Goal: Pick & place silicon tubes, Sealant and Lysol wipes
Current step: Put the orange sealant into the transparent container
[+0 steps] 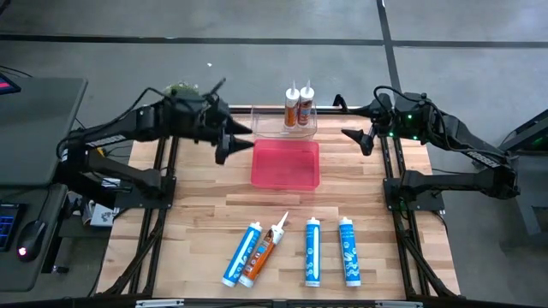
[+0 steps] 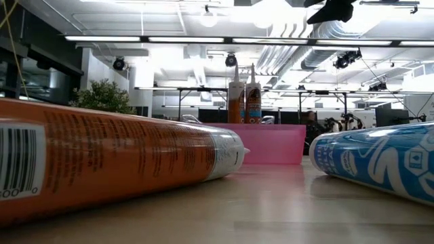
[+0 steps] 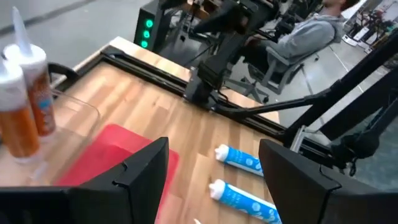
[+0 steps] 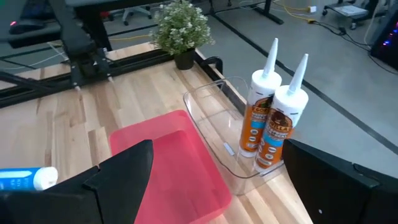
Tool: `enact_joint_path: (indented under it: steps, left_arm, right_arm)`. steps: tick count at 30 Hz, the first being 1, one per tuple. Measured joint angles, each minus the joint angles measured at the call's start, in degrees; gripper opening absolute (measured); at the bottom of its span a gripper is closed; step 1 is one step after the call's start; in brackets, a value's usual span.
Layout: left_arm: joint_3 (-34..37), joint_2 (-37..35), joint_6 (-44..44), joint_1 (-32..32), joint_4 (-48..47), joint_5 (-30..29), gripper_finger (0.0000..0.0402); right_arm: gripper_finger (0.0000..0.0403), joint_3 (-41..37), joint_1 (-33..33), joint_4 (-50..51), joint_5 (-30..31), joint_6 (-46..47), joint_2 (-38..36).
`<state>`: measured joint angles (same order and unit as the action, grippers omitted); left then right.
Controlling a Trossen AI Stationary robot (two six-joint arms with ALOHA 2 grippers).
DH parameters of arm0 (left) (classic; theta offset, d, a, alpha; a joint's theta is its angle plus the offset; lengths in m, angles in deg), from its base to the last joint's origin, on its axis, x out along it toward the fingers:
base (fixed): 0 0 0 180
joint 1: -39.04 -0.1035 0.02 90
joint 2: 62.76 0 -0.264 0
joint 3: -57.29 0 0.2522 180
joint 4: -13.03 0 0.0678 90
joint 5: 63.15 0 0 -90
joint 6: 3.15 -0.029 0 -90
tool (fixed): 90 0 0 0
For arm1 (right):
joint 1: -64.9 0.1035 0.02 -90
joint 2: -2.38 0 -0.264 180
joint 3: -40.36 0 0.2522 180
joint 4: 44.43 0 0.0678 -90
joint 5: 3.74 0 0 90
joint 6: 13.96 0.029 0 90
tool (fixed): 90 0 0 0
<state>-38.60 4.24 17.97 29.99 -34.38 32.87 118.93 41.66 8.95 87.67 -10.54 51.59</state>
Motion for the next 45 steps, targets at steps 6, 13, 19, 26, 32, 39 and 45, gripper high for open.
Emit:
enact_joint_path:
  steps: [6, 13, 19, 26, 32, 39, 45]
  left_arm:
    - [0.1, 3.9, 8.1, 10.9, -0.2, -10.3, 0.0246]
    - [0.0, 11.5, 15.8, 21.2, -1.1, -16.8, 0.0246]
    - [0.0, 19.2, 22.6, 26.3, -0.8, -17.2, 0.0246]
    - [0.0, 26.6, 29.1, 29.0, -0.6, -16.4, 0.0246]
    - [0.0, 30.3, 37.8, 29.0, 0.2, -13.7, 0.0246]
    - [0.0, 34.9, 37.6, 28.9, -0.8, -13.7, 0.0246]
    - [0.0, 38.6, 40.8, 28.0, -0.9, -10.0, 0.0246]
  right_arm:
    - [0.0353, 0.0, 0.0, 0.0, -2.1, -0.3, 0.0]
    - [0.0353, 0.0, 0.0, 0.2, -5.0, -0.7, 0.0]
    - [0.0353, 0.0, 0.0, 2.3, -5.0, -1.1, 0.0]
    - [0.0353, 0.0, 0.0, 4.1, -4.3, -0.5, 0.0]
    - [0.0353, 0.0, 0.0, 4.3, -3.2, 2.5, 0.0]
    - [0.0353, 0.0, 0.0, 5.1, -1.8, 3.8, 0.0]
    - [0.0353, 0.0, 0.1, 5.5, -3.0, 3.6, 0.0]
